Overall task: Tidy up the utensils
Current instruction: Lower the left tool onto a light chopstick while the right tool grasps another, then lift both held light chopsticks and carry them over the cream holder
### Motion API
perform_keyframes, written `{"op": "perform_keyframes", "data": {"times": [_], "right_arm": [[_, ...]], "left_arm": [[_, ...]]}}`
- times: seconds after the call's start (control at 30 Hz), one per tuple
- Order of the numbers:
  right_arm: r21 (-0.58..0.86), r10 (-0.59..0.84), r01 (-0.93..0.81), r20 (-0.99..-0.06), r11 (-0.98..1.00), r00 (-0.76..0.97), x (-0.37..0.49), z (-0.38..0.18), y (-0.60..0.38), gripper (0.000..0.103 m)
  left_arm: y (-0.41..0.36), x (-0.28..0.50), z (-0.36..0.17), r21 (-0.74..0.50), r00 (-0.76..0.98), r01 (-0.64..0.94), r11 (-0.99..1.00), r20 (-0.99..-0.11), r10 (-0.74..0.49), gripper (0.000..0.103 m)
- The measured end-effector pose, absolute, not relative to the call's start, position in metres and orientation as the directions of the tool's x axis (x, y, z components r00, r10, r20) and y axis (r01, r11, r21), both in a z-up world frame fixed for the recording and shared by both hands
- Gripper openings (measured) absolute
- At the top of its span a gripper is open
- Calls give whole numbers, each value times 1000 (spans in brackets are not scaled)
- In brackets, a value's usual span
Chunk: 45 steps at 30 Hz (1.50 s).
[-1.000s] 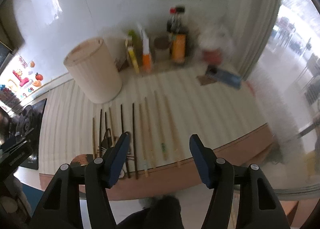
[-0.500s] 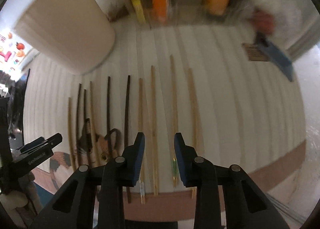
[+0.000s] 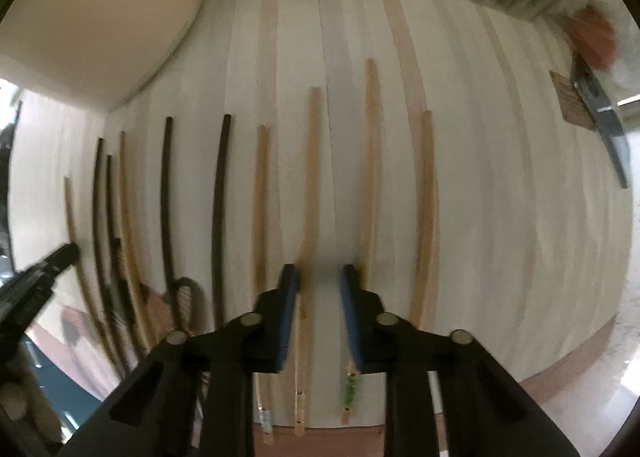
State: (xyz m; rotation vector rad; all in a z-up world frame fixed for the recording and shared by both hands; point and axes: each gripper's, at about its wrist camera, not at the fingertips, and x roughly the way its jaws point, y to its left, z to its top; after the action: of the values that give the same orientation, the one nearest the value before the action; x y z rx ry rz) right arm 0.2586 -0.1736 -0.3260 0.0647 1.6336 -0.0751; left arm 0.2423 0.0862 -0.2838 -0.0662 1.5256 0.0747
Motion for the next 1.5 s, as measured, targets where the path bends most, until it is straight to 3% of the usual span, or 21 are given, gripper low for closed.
{"op": "perform_keyframes", "data": {"times": [0.1, 0.37, 0.5, 0.67, 0.9, 1.07, 1.5], "right_arm": [[-1, 6, 77, -996, 997, -85, 255, -330, -166, 9], [21, 25, 36, -994, 999, -105, 252, -332, -157, 10], [27, 30, 25, -992, 999, -123, 254, -337, -163, 10], [-3, -1, 15, -991, 1000, -135, 257, -351, -163, 11], [-43, -35, 46, -987, 998, -154, 272, -354, -141, 14], [-10, 0, 93, -994, 996, -106, 269, -352, -146, 7], [106, 99, 120, -993, 987, 62, 240, -305, -146, 7]], "left_arm": [[107, 246, -278, -7, 32, -98, 995, -999, -4, 5], [111, 252, -280, -69, -35, -137, 988, -997, -74, 12], [108, 242, -278, -21, -24, -100, 995, -999, -23, 12], [107, 249, -279, 36, -34, -65, 997, -999, 34, 12], [103, 254, -285, 12, -24, -52, 999, -1000, 11, 5], [104, 242, -284, 35, 5, -29, 999, -999, 35, 4], [121, 217, -197, -30, 204, 46, 999, -978, -38, 4]]}}
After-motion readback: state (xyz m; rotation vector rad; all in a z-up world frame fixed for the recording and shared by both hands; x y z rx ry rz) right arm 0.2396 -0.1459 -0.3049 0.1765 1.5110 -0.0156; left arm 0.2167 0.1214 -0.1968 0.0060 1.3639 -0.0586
